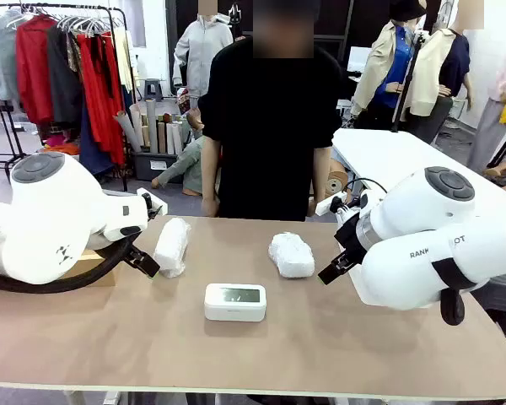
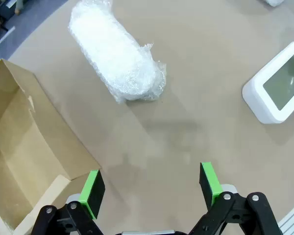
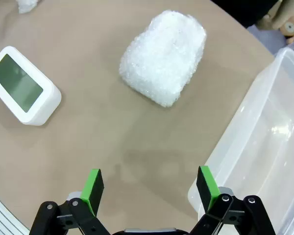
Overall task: Separate and place wrapped and unwrapped clocks.
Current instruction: Pick up the Digital clock indicated by the person.
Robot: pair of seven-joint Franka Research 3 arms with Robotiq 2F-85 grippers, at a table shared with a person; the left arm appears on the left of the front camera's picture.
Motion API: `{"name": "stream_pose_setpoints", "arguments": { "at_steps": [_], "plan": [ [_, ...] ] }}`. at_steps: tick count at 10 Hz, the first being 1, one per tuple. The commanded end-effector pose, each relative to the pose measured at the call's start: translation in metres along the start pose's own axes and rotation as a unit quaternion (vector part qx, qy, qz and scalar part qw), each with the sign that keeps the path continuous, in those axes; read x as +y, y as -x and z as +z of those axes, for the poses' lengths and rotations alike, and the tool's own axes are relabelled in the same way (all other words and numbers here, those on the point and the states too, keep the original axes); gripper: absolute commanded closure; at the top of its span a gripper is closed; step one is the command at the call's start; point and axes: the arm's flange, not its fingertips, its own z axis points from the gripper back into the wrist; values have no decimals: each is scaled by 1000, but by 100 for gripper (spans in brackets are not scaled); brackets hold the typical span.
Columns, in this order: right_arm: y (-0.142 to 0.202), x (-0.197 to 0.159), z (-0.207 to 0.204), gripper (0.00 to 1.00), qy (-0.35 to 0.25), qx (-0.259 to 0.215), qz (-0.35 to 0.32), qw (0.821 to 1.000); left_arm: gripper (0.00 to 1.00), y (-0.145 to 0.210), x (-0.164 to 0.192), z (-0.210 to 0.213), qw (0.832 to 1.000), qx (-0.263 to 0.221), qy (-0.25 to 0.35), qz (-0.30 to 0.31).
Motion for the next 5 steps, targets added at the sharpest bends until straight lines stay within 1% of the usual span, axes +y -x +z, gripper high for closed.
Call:
{"name": "stream_pose_setpoints", "arguments": {
  "at_steps": [1, 5],
  "plan": [
    [0, 0, 0, 0, 0, 0, 0, 1000, 0, 0, 0, 0, 1000, 0, 0, 0],
    [0, 0, 0, 0, 0, 0, 0, 1000, 0, 0, 0, 0, 1000, 0, 0, 0]
  ]
}}
